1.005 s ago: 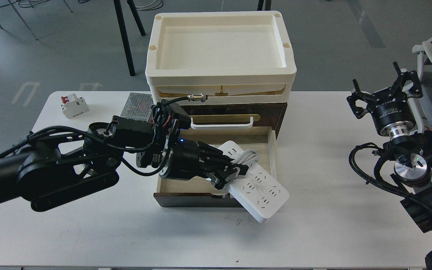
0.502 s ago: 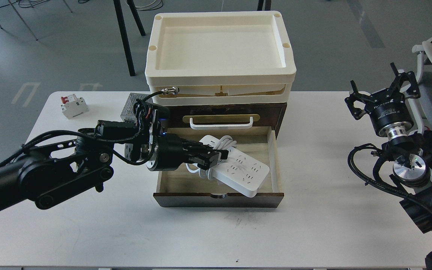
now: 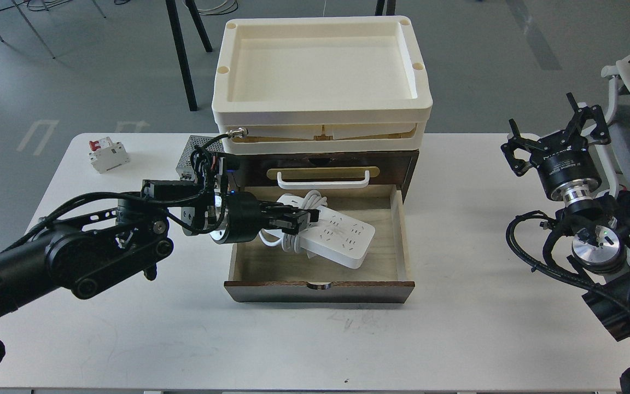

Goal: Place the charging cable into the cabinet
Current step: 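Lower the held power strip into the open drawer with the left gripper, then open the left gripper and withdraw it away from the drawer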

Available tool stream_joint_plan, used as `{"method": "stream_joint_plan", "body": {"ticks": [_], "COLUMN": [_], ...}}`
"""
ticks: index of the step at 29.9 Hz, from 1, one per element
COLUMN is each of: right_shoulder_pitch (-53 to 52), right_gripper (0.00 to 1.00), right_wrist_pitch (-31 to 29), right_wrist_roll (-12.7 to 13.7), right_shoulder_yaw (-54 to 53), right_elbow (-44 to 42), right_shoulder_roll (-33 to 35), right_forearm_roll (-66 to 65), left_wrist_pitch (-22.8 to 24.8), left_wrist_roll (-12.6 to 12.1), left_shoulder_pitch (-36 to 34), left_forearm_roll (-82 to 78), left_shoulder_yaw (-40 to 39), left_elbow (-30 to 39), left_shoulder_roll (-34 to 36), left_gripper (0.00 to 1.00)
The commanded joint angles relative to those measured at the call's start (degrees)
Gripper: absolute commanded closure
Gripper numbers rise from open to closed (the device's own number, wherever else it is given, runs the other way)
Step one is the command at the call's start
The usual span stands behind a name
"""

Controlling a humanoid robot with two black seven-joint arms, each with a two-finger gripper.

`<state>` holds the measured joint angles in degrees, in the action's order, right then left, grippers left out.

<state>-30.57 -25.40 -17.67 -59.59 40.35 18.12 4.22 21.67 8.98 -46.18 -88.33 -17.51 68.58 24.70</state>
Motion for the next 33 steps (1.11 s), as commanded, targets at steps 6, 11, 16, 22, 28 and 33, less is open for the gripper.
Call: {"method": "stream_joint_plan", "body": {"ticks": [6,11,16,22,28,33], "right_shoulder_pitch": [-0.01,-0.01,-0.01,-0.01,-0.01,-0.01], "right_gripper": [0.0,0.0,0.0,0.0,0.0,0.0], "right_wrist_pitch": [0.0,0.0,0.0,0.0,0.0,0.0], "right_wrist_roll": [0.01,0.01,0.01,0.01,0.01,0.01], "right_shoulder_yaw": [0.09,0.09,0.09,0.09,0.09,0.09], "right_elbow": [0.0,0.0,0.0,0.08,0.08,0.08], "right_shoulder_roll": [-0.01,-0.01,-0.01,0.08,0.08,-0.01], "right_forearm_roll": [0.0,0.0,0.0,0.0,0.0,-0.08], "left_wrist_pitch": [0.04,0.04,0.04,0.3,0.22,0.65], "left_wrist_roll": [-1.15,-1.59,-1.68,-1.24,-0.72,1.74], "left_shoulder_pitch": [0.39,0.39,0.65,0.56,0.74,0.83], "left_forearm_roll": [-0.18,-0.09,-0.18,-0.09,0.17,2.01], "left_shoulder_yaw": [0.46,0.46,0.46,0.38,-0.59,-5.06], "left_elbow": [-3.01,-7.14,-6.53,-5.39,3.04,10.25], "left_shoulder_roll": [-2.02,-2.11,-2.73,-2.64,-1.06,0.17], "left_gripper": [0.91,0.89,0.47,0.33,0.23,0.21]}}
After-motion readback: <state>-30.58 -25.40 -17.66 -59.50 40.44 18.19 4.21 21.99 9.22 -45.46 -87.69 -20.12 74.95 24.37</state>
